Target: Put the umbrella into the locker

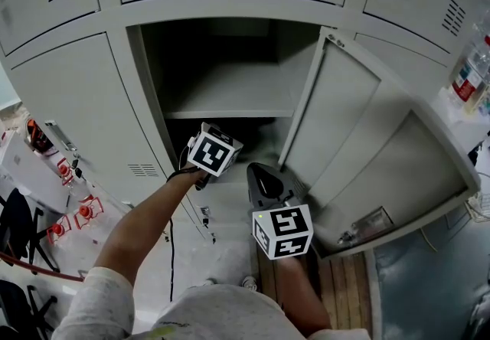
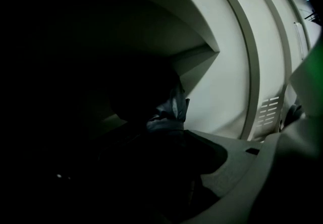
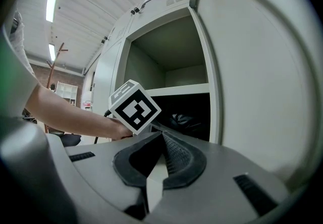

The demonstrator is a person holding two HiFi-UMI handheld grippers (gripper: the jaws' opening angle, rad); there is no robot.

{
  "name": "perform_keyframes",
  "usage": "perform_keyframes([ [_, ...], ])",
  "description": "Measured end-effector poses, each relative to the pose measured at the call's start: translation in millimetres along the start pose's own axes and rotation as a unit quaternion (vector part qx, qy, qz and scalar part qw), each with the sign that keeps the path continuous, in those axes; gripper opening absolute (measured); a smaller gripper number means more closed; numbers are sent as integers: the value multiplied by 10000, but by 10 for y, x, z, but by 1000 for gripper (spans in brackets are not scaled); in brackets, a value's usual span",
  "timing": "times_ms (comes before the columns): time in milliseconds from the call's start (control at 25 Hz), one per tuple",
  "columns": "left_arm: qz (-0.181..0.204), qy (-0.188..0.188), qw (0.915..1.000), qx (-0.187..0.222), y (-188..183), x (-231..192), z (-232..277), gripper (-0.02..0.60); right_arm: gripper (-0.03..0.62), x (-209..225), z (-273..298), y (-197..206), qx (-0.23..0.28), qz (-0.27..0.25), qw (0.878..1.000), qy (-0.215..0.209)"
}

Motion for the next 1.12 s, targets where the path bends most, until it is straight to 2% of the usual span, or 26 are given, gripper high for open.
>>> perform_keyframes([
  [200, 143, -79, 9998, -148, 10, -63, 106, 255, 3, 32, -14, -2, 11, 7, 10000, 51],
  [600, 736, -252, 9963, -368, 55, -121, 285, 255, 3, 85, -11, 6, -5, 19, 9999, 114],
  [920, 1123, -457, 9914, -484, 63, -134, 342, 256, 3, 76, 17, 16, -44, 1, 9999, 117],
  [1120, 1472, -578, 9851, -679, 94, -137, 390, 256, 3, 91, 14, 28, -66, 6, 9999, 136],
])
Point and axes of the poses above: the fingertips, and each gripper's own axes: z forward along the fingers, x to its right, y out of its underside, the point moved 10 cm from there along -z, backward along the fingers, and after that the axes turned 6 degrees about z, right-handed, at the moved point
